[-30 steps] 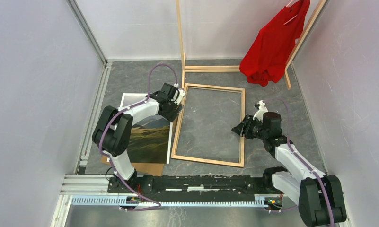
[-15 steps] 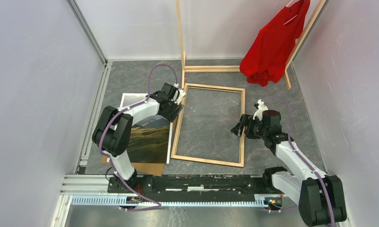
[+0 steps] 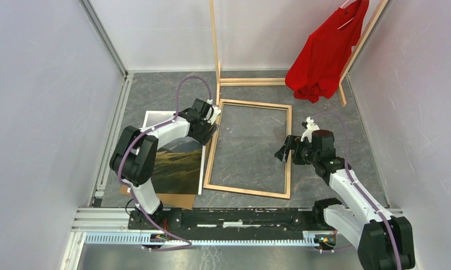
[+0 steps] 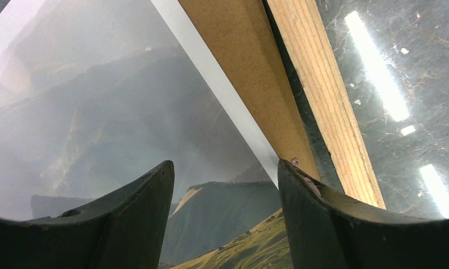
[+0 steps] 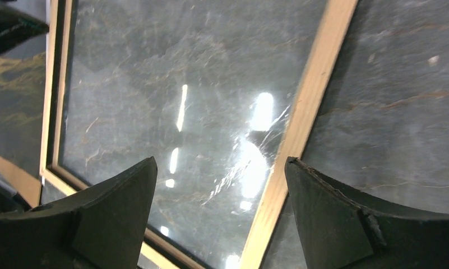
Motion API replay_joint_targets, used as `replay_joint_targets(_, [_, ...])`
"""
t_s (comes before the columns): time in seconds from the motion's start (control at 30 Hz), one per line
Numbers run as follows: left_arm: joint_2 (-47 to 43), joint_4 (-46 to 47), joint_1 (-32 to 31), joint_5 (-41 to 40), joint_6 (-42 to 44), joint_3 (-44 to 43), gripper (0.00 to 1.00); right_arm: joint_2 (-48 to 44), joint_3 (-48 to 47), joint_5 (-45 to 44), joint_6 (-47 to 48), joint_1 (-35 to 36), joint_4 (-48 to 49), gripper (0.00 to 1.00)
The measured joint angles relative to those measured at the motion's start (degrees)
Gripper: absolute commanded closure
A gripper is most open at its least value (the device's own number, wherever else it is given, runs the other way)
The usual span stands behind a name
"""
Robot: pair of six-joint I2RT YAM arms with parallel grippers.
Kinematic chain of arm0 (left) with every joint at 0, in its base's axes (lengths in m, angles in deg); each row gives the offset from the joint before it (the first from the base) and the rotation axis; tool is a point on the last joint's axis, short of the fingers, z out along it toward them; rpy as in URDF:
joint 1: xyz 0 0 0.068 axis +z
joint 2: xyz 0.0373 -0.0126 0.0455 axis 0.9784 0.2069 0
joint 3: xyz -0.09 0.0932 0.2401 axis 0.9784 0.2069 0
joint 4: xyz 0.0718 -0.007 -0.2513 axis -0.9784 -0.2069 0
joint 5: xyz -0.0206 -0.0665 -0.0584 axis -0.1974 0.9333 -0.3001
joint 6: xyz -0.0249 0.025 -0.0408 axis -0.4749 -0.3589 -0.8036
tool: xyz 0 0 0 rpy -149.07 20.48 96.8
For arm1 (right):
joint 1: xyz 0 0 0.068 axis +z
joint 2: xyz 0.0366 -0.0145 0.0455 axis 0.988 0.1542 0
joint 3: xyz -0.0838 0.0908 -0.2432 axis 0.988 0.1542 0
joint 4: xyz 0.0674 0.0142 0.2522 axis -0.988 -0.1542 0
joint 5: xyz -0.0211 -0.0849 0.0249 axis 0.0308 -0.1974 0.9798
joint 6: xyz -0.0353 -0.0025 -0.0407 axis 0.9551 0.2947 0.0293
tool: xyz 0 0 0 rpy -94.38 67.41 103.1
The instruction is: Put the photo into the frame
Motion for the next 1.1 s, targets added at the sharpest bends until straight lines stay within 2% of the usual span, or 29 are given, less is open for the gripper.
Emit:
replay_joint_targets(0.23, [0.0,0.0,0.0,0.0,0.0,0.0,0.26,-1.5,3.8,-2.2,-2.3,6.8,-0.4,0.12])
replay_joint_targets(0.47, [0.0,0.0,0.0,0.0,0.0,0.0,0.26,-1.7,4.7,-4.9,-3.6,8.3,0.6,0.12])
replay_joint_targets(0.67, [0.0,0.0,0.0,0.0,0.0,0.0,0.26,3.0,3.5,-7.3,-4.3,11.1,2.5,0.13])
replay_joint_targets(1.1, [0.0,0.0,0.0,0.1,0.0,0.0,0.26,9.2,-1.7,-18.4,-4.3,15.5,-3.9,0.12])
